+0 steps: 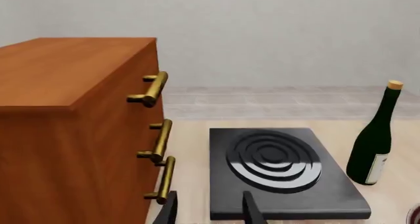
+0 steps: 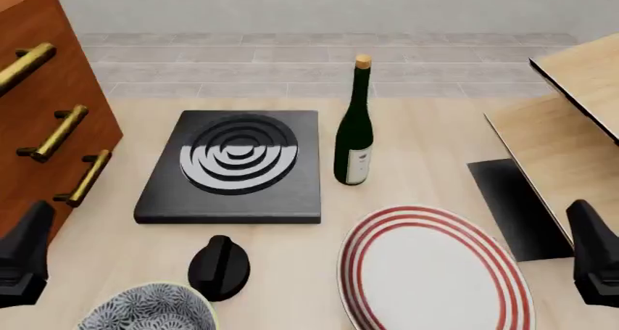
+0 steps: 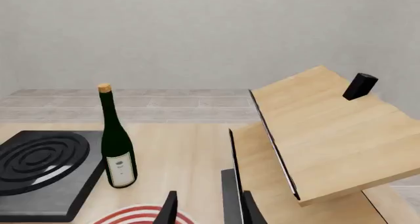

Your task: Put the bowl on the top of the cabinet.

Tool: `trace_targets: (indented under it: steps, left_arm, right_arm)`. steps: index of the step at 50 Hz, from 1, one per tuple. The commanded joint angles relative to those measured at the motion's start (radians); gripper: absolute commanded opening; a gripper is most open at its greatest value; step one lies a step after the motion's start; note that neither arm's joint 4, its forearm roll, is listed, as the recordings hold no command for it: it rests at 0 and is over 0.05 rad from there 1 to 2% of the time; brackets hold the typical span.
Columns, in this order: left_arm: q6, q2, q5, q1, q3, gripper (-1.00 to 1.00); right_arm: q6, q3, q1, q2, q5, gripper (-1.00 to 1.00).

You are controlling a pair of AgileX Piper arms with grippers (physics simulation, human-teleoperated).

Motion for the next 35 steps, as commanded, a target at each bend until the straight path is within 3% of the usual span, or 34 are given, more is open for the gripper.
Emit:
trace_targets:
  steps: [1, 6, 19, 28, 35]
  left_arm:
    - [0.007, -0.010, 0.029, -0.031, -0.004, 1.00]
    - [0.035, -0.010, 0.041, -0.073, -0.001, 1.00]
    - [0.060, -0.008, 0.057, -0.075, -0.003, 1.00]
    - [0.076, -0.012, 0.217, -0.112, -0.038, 1.00]
    - [0.104, -0.013, 0.282, -0.125, -0.085, 1.00]
  right_arm:
    - [0.000, -0.003, 0.000, 0.004, -0.001, 1.00]
    - [0.000, -0.003, 0.000, 0.005, -0.001, 1.00]
    - [0.000, -0.003, 0.000, 0.004, -0.001, 1.00]
    - [0.000, -0.003, 0.000, 0.005, -0.001, 1.00]
    - [0.000, -0.003, 0.000, 0.004, -0.001, 1.00]
